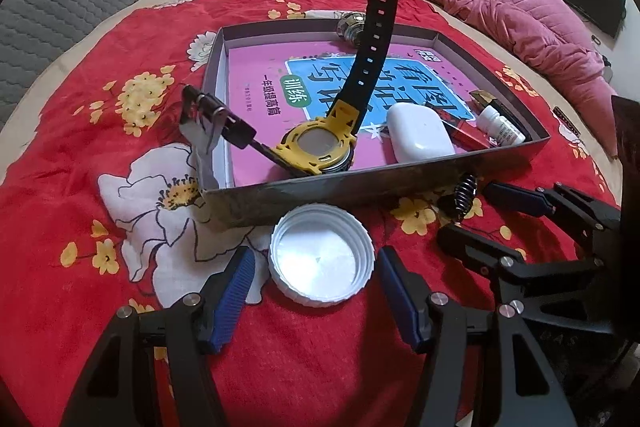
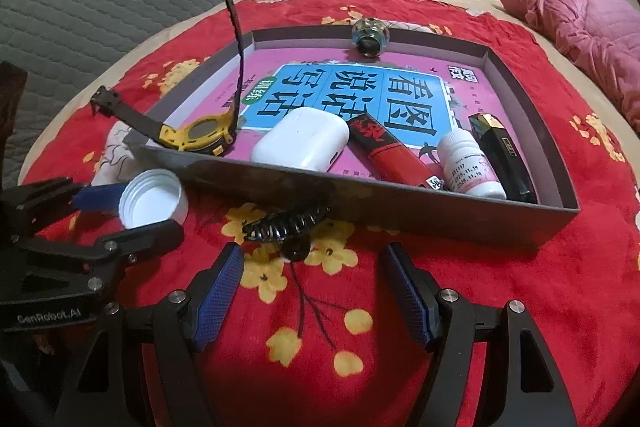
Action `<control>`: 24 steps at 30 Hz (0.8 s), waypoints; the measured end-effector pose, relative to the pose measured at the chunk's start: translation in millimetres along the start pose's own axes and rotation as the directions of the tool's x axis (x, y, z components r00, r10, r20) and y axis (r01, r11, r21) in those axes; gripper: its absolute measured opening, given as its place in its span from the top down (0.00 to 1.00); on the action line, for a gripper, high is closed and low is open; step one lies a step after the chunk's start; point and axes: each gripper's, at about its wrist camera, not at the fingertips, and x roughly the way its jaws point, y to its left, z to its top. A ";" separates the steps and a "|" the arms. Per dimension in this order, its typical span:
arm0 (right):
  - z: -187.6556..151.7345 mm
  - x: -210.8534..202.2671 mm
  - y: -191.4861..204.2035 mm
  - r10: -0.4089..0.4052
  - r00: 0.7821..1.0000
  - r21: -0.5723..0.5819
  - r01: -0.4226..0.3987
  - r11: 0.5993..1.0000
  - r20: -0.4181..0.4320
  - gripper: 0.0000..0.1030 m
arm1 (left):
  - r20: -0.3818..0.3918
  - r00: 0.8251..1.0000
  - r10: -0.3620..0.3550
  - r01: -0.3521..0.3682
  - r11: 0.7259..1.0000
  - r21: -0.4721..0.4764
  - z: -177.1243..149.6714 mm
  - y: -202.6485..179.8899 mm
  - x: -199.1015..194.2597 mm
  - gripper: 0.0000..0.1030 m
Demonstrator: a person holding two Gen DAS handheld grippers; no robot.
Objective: Organize rigid objects
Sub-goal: 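Close left gripper on the white bottle cap while right closes on the black coiled clip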
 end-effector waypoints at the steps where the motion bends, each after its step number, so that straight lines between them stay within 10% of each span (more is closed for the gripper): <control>1: 1.0 1.0 0.0 -0.003 1.000 0.000 0.003 1.000 0.003 0.29 | 0.001 1.000 0.002 -0.002 1.000 0.001 0.3 0.2 0.6 0.39; 12: 7.3 7.6 -5.7 0.026 1.000 0.052 -0.026 0.998 0.012 0.29 | 0.004 1.000 0.017 -0.018 1.000 0.005 2.7 2.9 7.6 0.39; 24: 6.5 7.3 7.3 0.090 0.996 0.006 -0.090 0.996 0.017 0.67 | 0.005 1.000 0.025 -0.025 1.000 0.006 2.5 2.3 12.1 0.39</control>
